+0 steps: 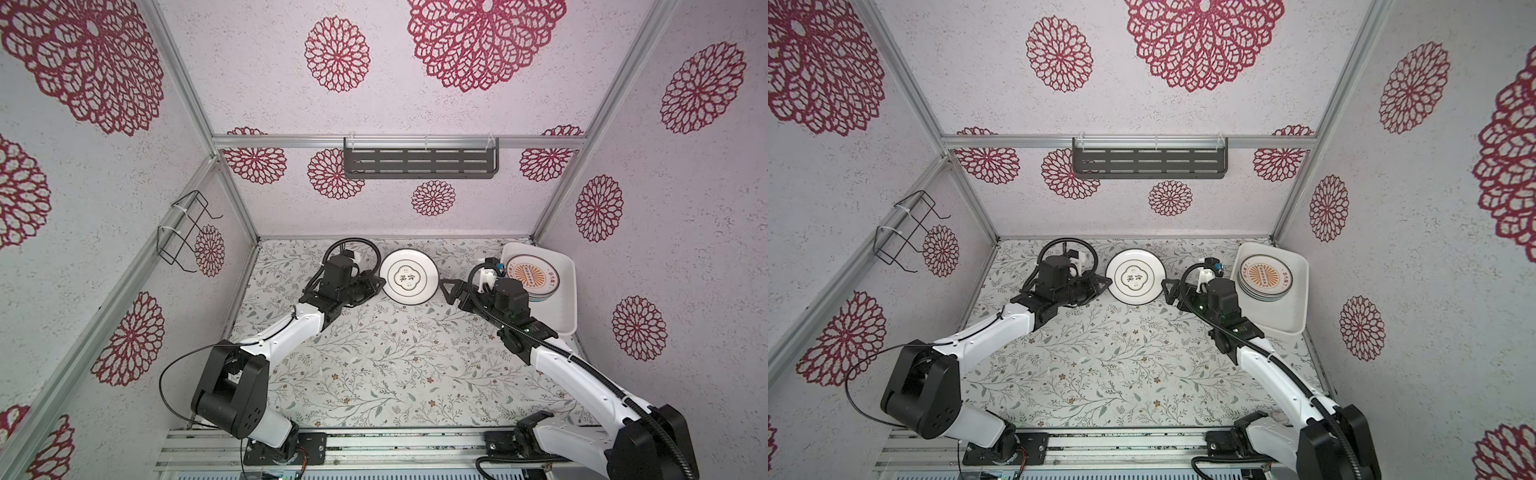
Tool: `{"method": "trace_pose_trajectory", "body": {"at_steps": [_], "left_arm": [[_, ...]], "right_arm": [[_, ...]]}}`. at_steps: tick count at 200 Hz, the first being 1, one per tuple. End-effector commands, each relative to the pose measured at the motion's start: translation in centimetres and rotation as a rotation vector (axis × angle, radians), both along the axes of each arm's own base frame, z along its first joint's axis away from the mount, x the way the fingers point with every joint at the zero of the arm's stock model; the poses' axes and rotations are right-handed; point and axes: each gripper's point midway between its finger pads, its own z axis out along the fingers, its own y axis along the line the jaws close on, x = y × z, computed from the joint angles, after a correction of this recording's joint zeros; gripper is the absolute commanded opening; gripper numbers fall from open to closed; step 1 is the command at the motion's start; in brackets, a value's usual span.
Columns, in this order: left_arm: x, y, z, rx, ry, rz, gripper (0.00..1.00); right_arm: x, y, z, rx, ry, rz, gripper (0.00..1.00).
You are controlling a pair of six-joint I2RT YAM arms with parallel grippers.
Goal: Place the plates into the plastic bin on the countertop
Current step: Place the plate in the plastic bin.
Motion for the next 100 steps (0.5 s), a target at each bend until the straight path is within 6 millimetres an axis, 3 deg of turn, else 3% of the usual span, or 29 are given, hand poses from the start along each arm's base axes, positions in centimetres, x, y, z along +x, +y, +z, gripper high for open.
{"method": "trace_pose_trajectory", "body": {"at_steps": [1,30,70,87,100], "left_arm": [[0.4,-2.2,4.1,-0.071,-0.100,-0.030,0.09],[0.1,-3.7,4.5,-0.086,-0.108,-0.061,0.10],[0.2,-4.2,3.9,-0.094,-0.093,-0.070,0.10],[0.2,-4.4,3.9,-0.101,-0.092,-0.075,0.11],[0.2,-4.6,3.9,-0.106,-0.091,-0.084,0.11]], "right_arm": [[-0.3,-0.1,0.4,0.012,-0.007,0.011,0.90],[-0.2,-0.3,0.1,0.031,0.006,-0.001,0.77],[-0.2,-0.4,0.1,0.085,0.013,-0.011,0.52],[-0.1,-0.5,0.0,0.119,0.019,-0.016,0.47],[-0.1,-0.6,-0.1,0.148,0.024,-0.020,0.39]]}}
